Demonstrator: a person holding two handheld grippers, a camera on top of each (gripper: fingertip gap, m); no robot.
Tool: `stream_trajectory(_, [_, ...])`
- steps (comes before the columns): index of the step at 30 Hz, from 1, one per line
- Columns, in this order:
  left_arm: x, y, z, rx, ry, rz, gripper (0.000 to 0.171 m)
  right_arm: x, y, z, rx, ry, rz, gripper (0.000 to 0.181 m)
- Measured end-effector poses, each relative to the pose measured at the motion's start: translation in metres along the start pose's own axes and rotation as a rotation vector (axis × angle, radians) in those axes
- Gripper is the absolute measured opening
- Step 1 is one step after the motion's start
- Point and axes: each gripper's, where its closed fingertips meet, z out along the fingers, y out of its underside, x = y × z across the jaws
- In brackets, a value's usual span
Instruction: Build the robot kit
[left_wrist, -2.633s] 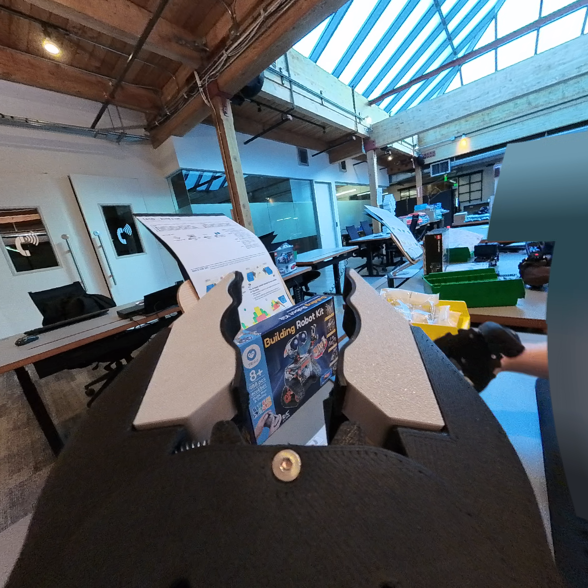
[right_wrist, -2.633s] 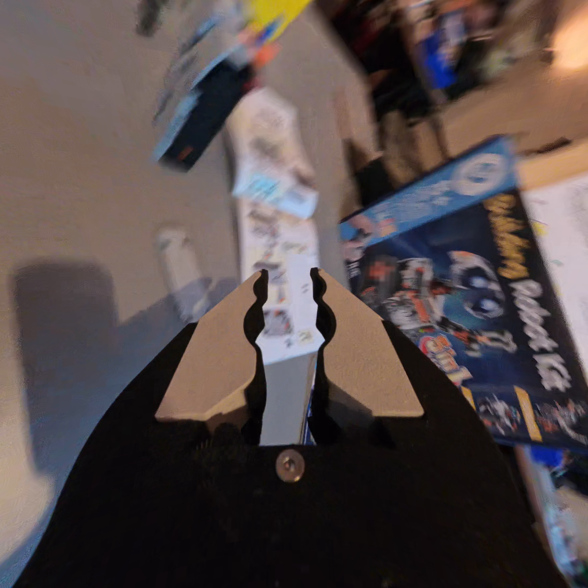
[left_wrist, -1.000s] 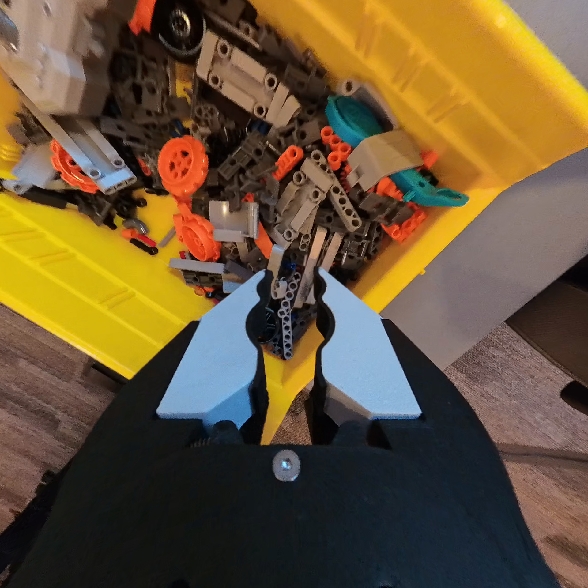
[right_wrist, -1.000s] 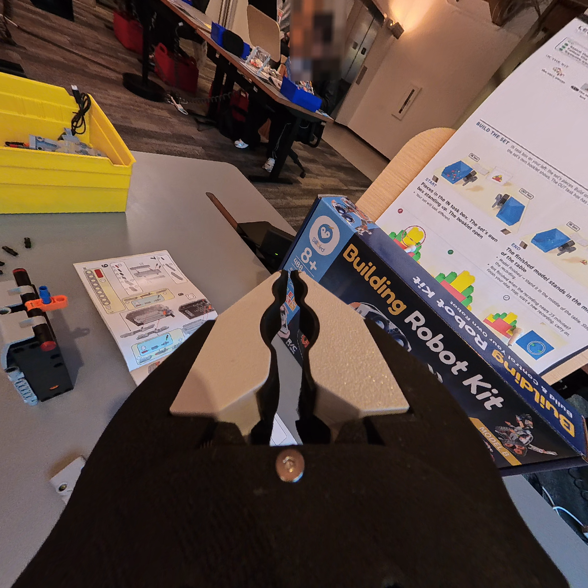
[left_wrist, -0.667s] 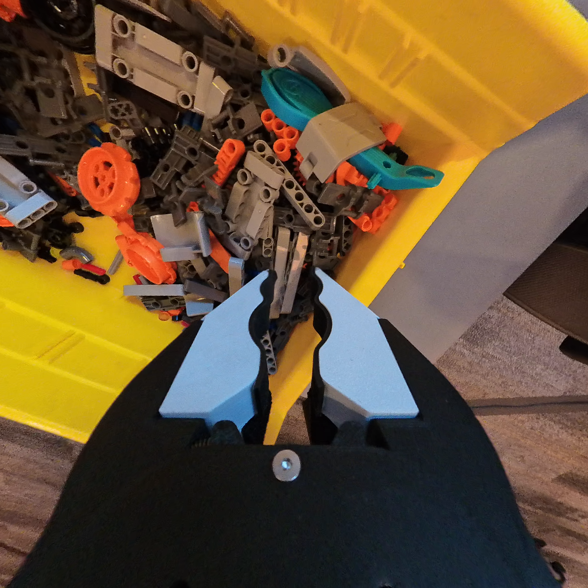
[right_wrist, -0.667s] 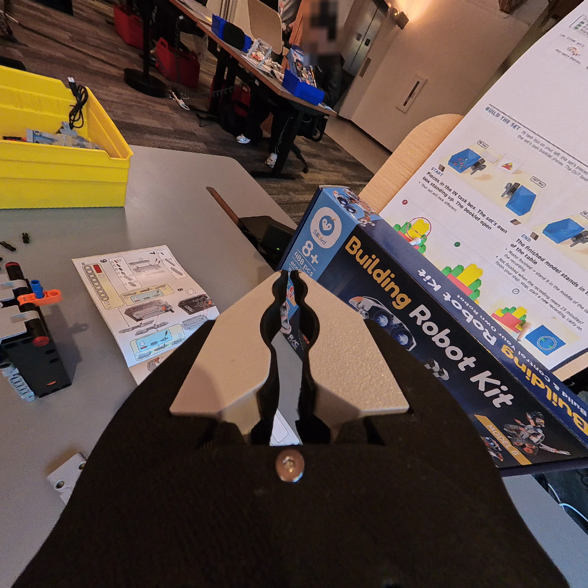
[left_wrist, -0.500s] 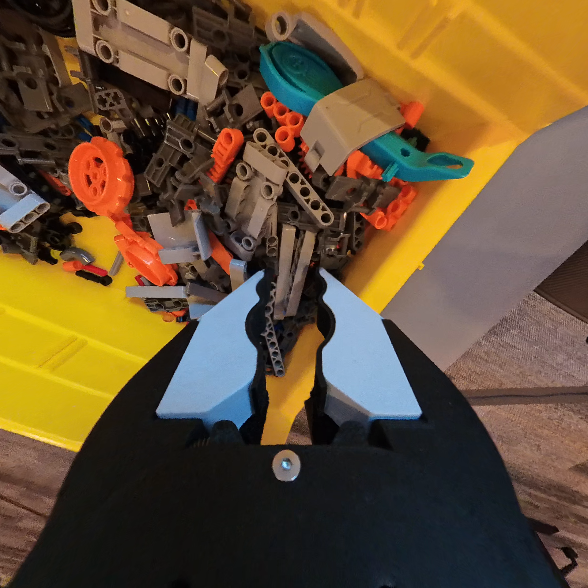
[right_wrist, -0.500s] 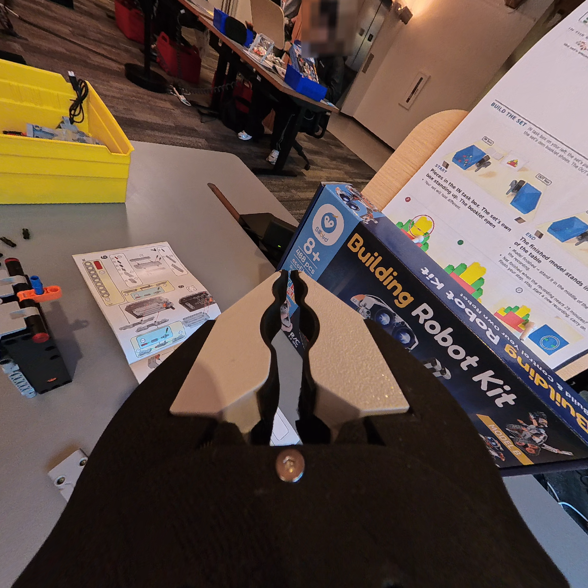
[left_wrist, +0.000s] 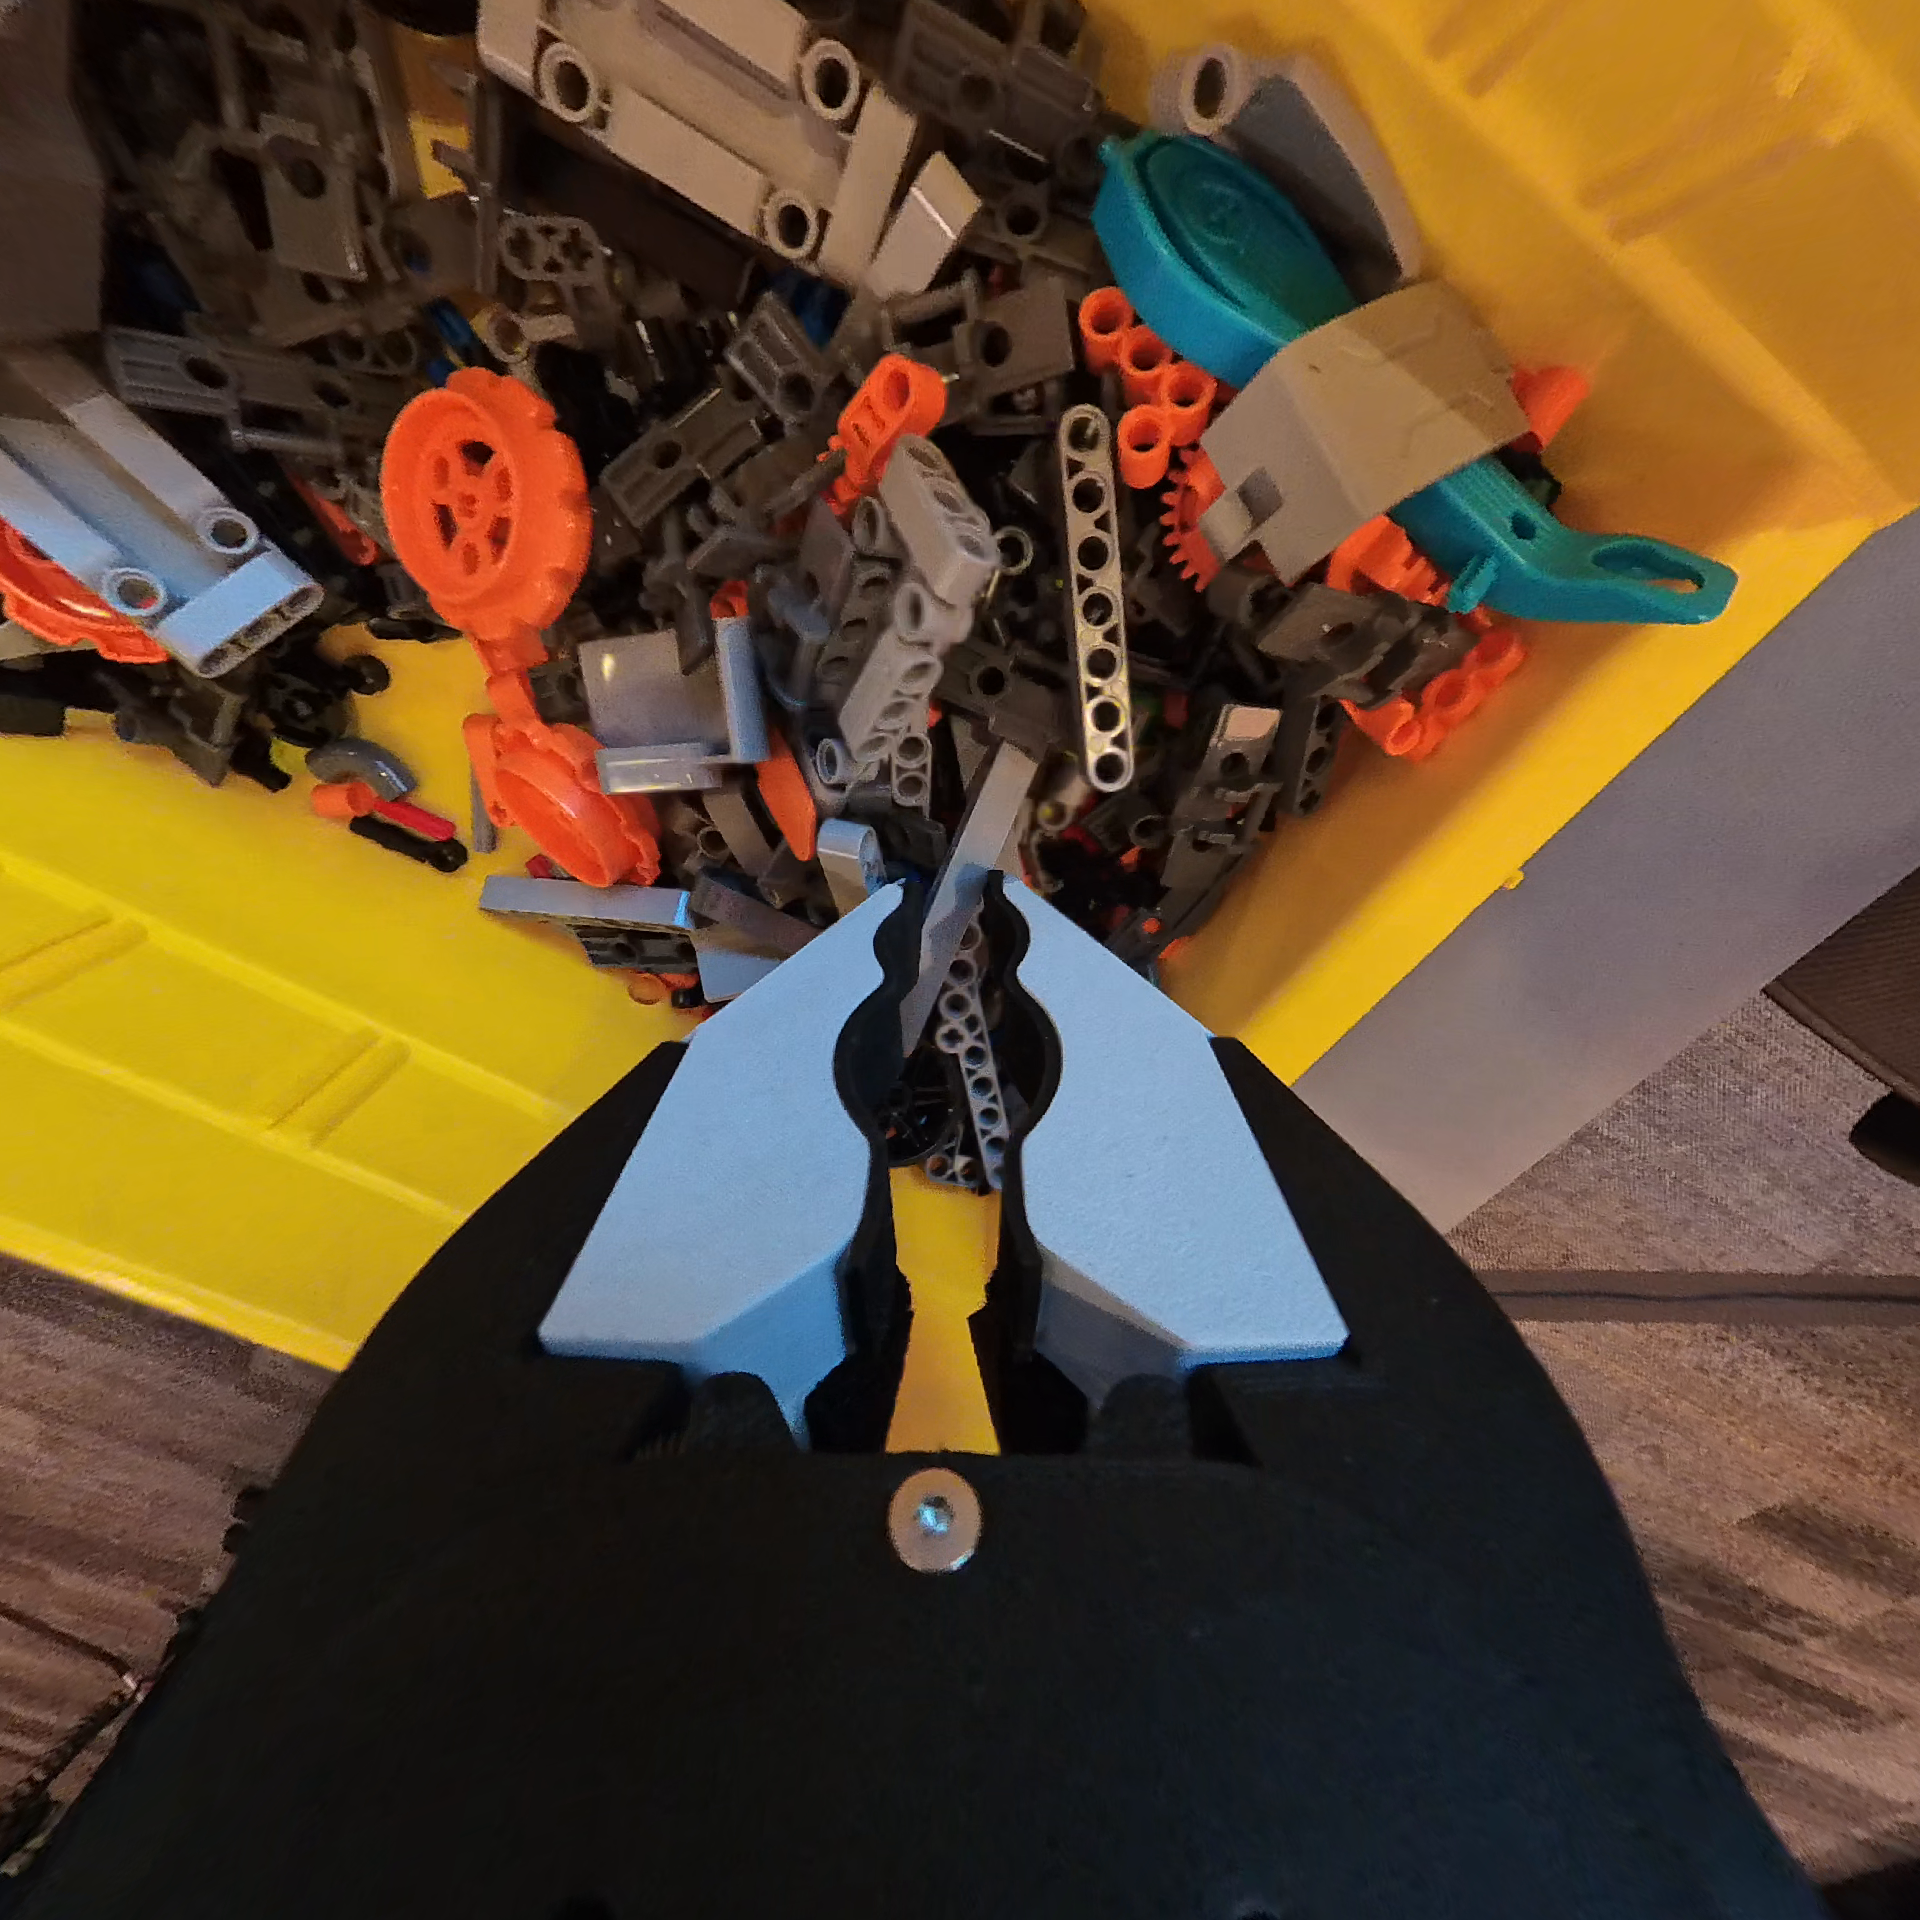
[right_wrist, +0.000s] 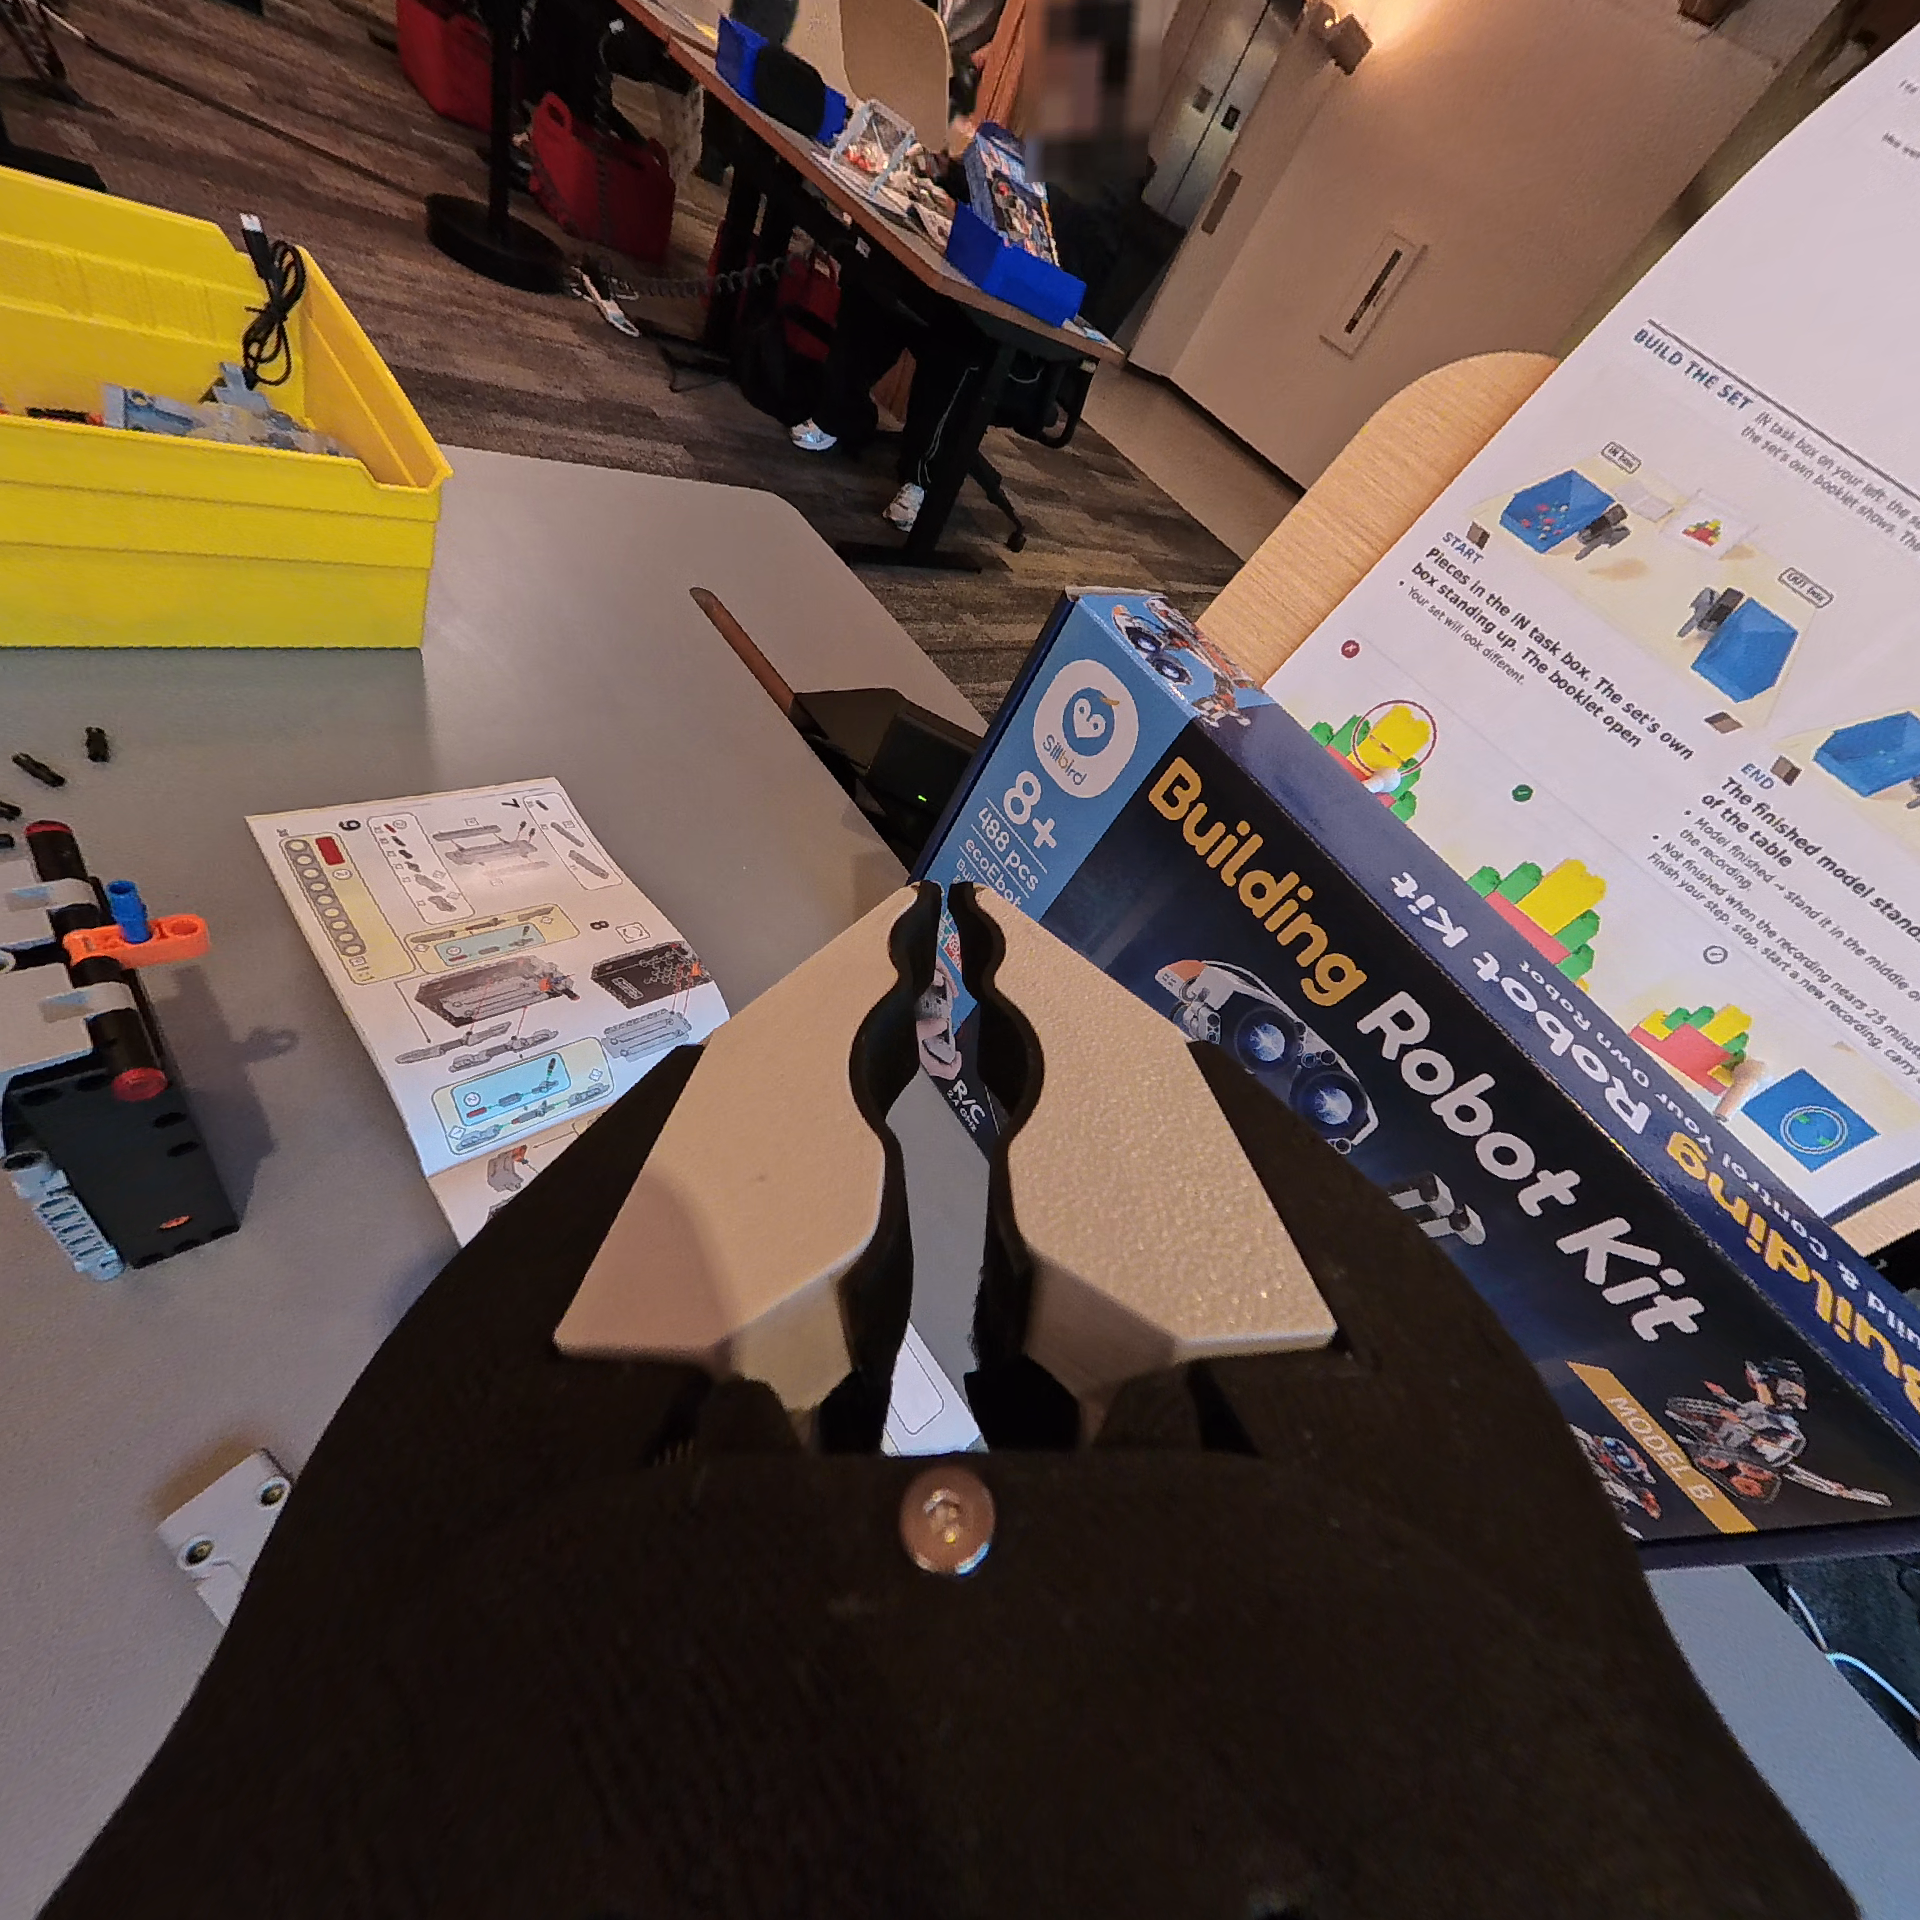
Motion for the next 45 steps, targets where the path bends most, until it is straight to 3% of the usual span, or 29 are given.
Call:
stream_trajectory(12, [-0.02,0.001,-0.004,0.003,-0.076,-0.103,0.006,0.0,0.008,0.003,-0.023,-0.008,0.001,0.003])
stream_trajectory(19, [-0.034,0.005,-0.027,0.037,-0.233,-0.195,0.019,0.0,0.013,0.005,-0.039,-0.01,-0.002,0.003])
stream_trajectory(22, [-0.006,-0.003,-0.028,0.088,-0.129,-0.188,0.0,-0.001,0.012,0.006,-0.039,-0.013,-0.003,0.003])
stream_trajectory(25, [0.012,-0.004,-0.017,0.064,-0.053,-0.172,0.0,-0.002,0.012,0.008,-0.041,-0.018,-0.006,0.003])
stream_trajectory(31, [0.007,-0.013,0.0,0.076,-0.061,-0.185,0.003,-0.003,0.012,0.006,-0.041,-0.021,-0.011,0.003])
stream_trajectory(41, [0.005,-0.004,0.022,-0.035,-0.083,-0.169,0.016,0.002,0.013,0.003,-0.027,-0.014,0.005,0.002])
stream_trajectory(45, [0.001,-0.005,0.022,-0.031,-0.097,-0.165,0.005,0.001,0.014,0.004,-0.031,-0.017,0.003,0.002])
